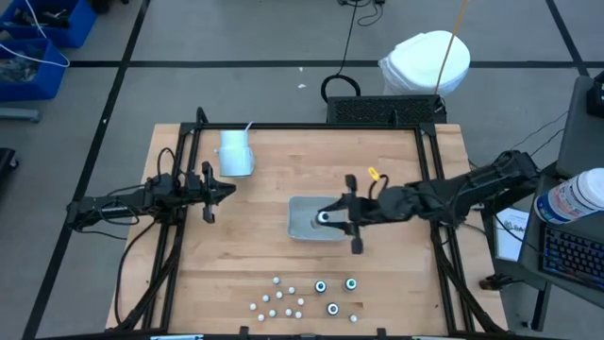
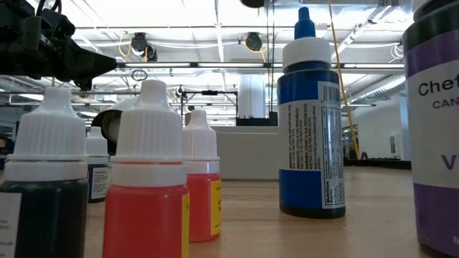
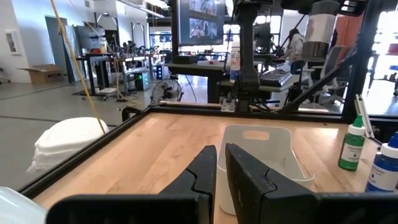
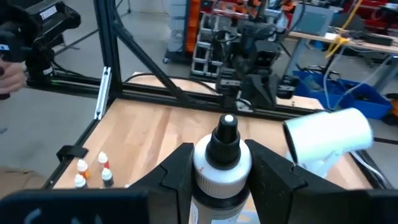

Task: Pick & Place food coloring
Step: Put the large black food coloring bottle into the white container

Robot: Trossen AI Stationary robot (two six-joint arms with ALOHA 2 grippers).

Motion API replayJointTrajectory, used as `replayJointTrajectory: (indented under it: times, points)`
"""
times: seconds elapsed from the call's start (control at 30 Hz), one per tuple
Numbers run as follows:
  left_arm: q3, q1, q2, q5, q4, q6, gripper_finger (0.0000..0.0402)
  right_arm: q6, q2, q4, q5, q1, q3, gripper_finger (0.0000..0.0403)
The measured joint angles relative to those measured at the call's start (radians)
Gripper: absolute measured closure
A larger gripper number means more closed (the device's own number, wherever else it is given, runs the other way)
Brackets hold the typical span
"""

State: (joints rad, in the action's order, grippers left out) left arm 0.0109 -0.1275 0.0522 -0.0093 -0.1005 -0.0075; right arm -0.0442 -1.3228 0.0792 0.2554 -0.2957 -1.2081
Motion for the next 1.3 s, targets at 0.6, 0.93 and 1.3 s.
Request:
replayJointTrajectory:
  times: [0.6, 0.93, 1.3]
  points:
    - [0.000, 0.000, 0.000, 0.000, -0.006, 0.005, 0.0360, 0.013, -0.270, -0.150, -0.101, 0.205, -0.043, 0.0287]
    - [0.000, 0.000, 0.000, 0.000, -0.006, 0.003, 0.0360, 0.001, -0.381, -0.188, -0.100, 0.205, -0.034, 0.0288]
    - [0.000, 0.000, 0.000, 0.008, -0.006, -0.002, 0.0360, 0.006, -0.351, -0.461, -0.054, 0.224, 0.180, 0.0290]
